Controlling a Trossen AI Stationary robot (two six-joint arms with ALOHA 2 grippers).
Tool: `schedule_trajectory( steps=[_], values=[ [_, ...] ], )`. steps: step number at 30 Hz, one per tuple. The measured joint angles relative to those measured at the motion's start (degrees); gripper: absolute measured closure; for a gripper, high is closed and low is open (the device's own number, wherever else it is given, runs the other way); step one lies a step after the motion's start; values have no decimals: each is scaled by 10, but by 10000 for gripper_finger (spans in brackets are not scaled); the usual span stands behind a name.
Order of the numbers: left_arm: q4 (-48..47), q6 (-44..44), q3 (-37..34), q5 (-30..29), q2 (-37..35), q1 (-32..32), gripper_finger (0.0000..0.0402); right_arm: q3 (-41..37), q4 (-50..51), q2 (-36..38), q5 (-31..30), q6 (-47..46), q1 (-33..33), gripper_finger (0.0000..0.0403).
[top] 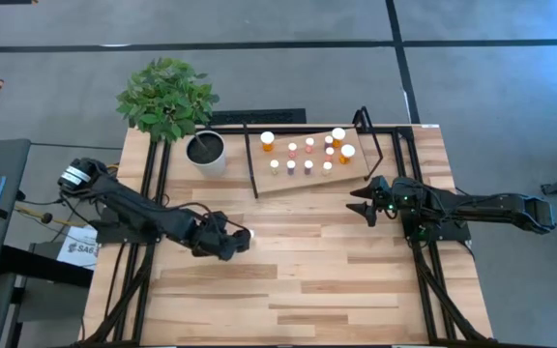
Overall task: Pick and place medicine bottles onto shelf by color
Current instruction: Put the yellow pill bottle on the shelf
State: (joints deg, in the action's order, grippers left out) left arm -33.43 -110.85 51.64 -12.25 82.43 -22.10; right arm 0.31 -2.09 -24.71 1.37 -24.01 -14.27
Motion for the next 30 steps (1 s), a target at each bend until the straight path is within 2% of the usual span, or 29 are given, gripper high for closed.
schedule_trajectory(
  steps=[4, 8, 14, 18, 26, 30],
  values=[
    [14, 0, 0, 0, 0, 15, 7, 0, 0, 0, 0, 0, 0, 102],
    [3, 1, 20, -1, 1, 29, 13, 0, 0, 0, 0, 0, 0, 102],
    [-75, 9, 70, -4, 14, 61, 4, 0, 0, 0, 0, 0, 0, 102],
    [-100, 16, 116, 21, 61, 85, 2, 0, 0, 0, 0, 0, 0, 102],
    [-208, 98, 233, 77, 177, 138, 2, 0, 0, 0, 0, 0, 0, 102],
    [-227, 118, 264, 96, 217, 146, 2, 0, 0, 0, 0, 0, 0, 102]
  ],
)
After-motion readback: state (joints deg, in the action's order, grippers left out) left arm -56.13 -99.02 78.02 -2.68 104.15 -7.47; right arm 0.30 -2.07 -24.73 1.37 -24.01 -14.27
